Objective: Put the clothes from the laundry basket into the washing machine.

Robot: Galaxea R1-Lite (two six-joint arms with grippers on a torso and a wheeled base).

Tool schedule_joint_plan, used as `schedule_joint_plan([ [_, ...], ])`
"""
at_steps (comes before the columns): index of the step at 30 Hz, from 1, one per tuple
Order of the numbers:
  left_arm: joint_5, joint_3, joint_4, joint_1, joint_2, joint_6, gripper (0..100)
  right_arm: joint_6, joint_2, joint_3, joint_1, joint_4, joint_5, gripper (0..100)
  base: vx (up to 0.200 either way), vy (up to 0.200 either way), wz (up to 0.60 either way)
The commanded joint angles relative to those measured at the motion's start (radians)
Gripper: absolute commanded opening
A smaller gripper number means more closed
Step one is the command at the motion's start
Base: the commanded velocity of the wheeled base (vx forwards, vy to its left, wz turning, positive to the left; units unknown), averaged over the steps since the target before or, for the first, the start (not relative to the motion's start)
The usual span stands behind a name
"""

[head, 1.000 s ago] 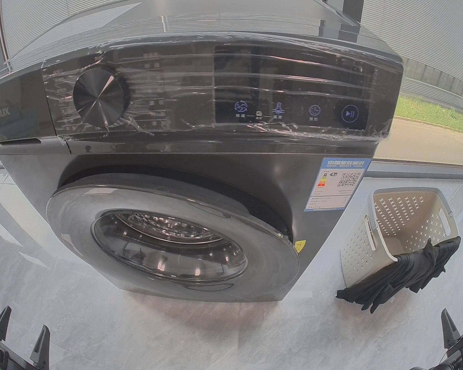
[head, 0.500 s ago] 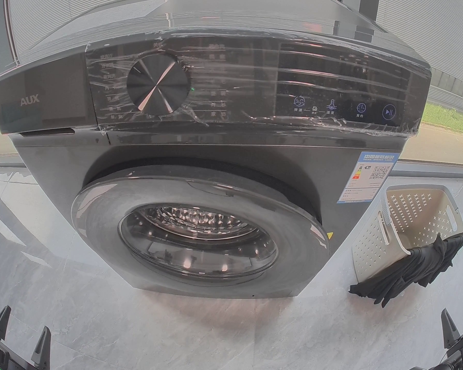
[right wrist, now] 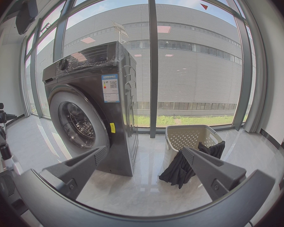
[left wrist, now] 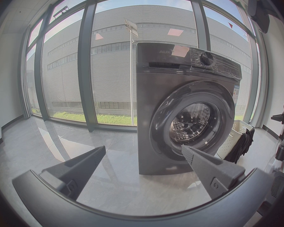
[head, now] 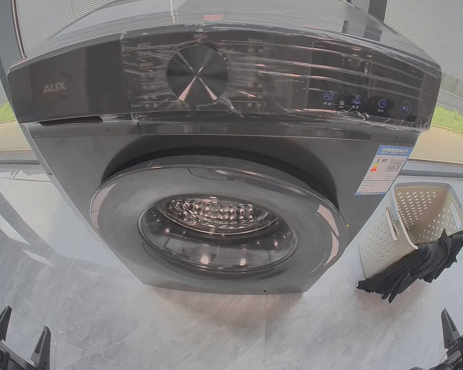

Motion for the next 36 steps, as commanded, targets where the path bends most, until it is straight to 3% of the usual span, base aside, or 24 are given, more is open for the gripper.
schedule_joint_plan([
  [1,0.000,0.016,-0.001,0.001,-0.018,-0.001,100,0.000,-0.016,0.018,0.000,0.000,0.001,100,0.000,0.000,0.00],
  [8,0.000,0.016,-0.001,0.001,-0.018,0.001,100,0.000,-0.016,0.018,0.000,0.000,0.002,100,0.000,0.000,0.00],
  [17,0.000,0.016,-0.001,0.001,-0.018,-0.004,100,0.000,-0.016,0.018,0.000,0.000,0.001,100,0.200,0.000,0.00],
  [36,0.002,0.016,-0.001,0.001,-0.018,-0.004,100,0.000,-0.016,0.018,0.000,0.000,0.001,100,0.000,0.000,0.00],
])
